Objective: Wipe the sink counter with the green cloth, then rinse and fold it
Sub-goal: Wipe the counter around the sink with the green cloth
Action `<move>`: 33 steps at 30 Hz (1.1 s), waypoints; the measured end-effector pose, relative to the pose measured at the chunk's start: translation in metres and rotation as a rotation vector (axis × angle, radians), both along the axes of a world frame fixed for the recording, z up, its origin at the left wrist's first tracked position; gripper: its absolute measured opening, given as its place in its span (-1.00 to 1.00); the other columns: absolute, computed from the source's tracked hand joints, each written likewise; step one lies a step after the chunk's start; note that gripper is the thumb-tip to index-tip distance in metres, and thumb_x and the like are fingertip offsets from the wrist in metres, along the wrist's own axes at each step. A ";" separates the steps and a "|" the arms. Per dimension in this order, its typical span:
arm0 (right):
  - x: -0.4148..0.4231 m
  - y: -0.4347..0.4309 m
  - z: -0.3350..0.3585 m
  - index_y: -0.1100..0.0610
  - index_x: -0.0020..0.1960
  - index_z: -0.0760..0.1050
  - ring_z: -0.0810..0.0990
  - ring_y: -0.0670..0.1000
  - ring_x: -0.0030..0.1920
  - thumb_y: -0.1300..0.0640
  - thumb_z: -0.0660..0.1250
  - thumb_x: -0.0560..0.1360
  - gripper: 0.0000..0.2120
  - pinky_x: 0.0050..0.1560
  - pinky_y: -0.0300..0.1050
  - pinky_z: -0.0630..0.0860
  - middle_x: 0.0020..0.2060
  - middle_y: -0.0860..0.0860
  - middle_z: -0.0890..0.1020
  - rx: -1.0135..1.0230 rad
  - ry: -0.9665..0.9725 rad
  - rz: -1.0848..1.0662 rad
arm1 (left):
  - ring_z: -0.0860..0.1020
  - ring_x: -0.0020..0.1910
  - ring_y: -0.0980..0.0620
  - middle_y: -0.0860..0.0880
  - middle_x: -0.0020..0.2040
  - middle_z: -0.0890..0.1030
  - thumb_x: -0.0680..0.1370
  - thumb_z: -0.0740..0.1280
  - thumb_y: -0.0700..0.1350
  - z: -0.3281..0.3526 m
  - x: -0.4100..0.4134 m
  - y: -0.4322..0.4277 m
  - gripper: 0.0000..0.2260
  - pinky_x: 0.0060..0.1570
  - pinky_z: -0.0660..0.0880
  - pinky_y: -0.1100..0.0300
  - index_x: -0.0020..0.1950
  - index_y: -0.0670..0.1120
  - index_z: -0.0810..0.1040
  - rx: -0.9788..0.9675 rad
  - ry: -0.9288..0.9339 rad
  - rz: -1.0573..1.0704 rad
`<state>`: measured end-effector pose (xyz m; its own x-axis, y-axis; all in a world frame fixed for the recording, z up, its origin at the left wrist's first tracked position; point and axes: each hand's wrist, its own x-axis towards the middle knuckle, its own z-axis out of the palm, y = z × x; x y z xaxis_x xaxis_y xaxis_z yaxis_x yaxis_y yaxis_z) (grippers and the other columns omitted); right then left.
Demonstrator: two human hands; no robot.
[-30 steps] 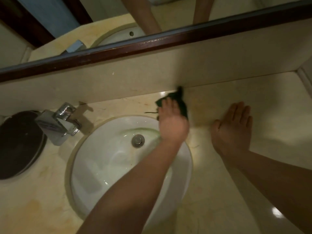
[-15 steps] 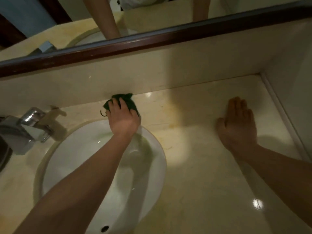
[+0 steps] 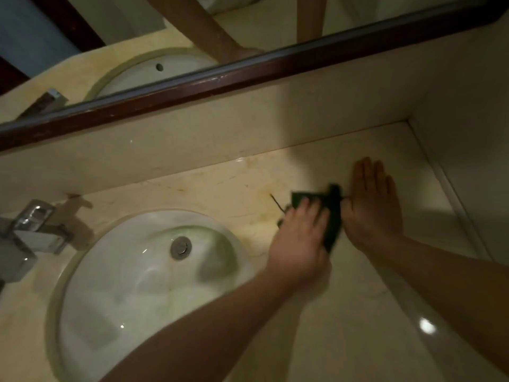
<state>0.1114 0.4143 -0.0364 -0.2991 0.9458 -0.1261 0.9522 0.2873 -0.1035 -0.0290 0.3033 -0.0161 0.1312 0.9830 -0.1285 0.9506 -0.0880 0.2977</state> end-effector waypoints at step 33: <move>0.088 -0.013 0.013 0.16 0.54 0.17 0.10 -0.01 0.55 0.16 0.04 0.56 -0.46 0.53 -0.16 -0.03 0.55 0.04 0.17 -0.082 0.636 -0.252 | 0.17 0.51 -0.24 -0.25 0.52 0.23 0.50 0.10 -0.04 -0.006 -0.055 0.040 -0.40 0.50 0.10 -0.10 0.52 -0.23 0.21 0.035 0.126 0.482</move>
<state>0.1992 0.4013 -0.0230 -0.1107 0.9912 -0.0729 0.7361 0.0325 -0.6760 -0.0842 0.3428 -0.0222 -0.3537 0.9320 -0.0796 0.9139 0.3625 0.1825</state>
